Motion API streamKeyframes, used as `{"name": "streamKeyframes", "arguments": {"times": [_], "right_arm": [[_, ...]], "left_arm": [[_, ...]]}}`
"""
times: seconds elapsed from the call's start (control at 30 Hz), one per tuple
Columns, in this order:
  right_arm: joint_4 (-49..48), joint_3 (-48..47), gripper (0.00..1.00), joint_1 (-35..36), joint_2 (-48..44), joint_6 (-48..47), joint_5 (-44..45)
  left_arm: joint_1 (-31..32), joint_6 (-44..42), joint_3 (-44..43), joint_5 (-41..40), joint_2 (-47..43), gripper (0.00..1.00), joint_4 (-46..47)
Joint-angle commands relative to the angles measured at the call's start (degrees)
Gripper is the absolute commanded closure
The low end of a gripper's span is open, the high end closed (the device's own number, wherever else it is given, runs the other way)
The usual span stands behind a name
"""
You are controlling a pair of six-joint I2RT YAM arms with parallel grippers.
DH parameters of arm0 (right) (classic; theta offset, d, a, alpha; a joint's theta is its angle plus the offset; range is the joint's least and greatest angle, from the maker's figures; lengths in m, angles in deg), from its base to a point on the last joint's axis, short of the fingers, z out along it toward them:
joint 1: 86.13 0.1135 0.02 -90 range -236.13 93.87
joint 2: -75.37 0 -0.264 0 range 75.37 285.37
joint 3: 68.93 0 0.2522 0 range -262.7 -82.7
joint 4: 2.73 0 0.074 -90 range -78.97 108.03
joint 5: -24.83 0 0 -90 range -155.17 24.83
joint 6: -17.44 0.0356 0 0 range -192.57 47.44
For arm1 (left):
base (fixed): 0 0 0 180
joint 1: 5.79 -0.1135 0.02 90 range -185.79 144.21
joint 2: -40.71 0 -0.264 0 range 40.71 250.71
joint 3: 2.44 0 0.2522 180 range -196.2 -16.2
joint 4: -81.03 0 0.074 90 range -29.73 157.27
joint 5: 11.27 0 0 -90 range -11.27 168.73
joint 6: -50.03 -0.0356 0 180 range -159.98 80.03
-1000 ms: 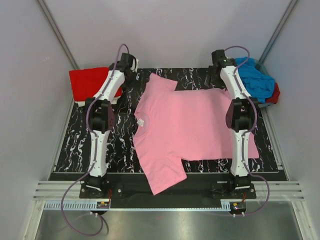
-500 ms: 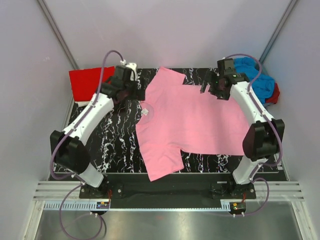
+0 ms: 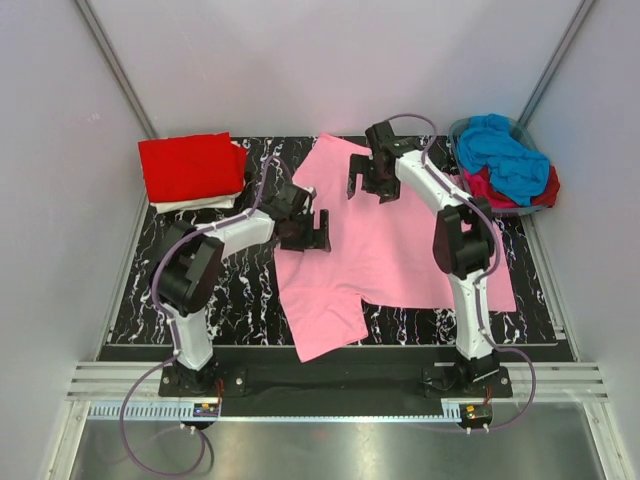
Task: Fold and stack the t-shirts
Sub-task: Flatten the tshirt out
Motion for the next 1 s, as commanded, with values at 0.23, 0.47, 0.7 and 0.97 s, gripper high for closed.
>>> {"name": "streamKeyframes", "arguments": {"times": [0.23,0.47,0.7,0.97], "right_arm": [[9.2,-21.8,0.00,3.6,19.4,-1.9,-0.2],[6.7,-21.8,0.00,9.2,24.4,1.0,-1.7],[6.4,-26.1,0.00,14.4,27.8,4.7,-3.1],[6.3,-28.7,0.00,16.0,27.2,3.2,-7.1]], "left_arm": [[-3.4,3.1,-0.3,-0.4,3.1,0.14,1.0],[-11.6,2.4,11.7,-2.2,-6.8,0.15,-0.5],[-16.0,0.0,17.6,-6.6,-15.9,0.15,-6.3],[-18.3,1.2,20.4,-14.6,-28.6,0.15,-13.5]]}}
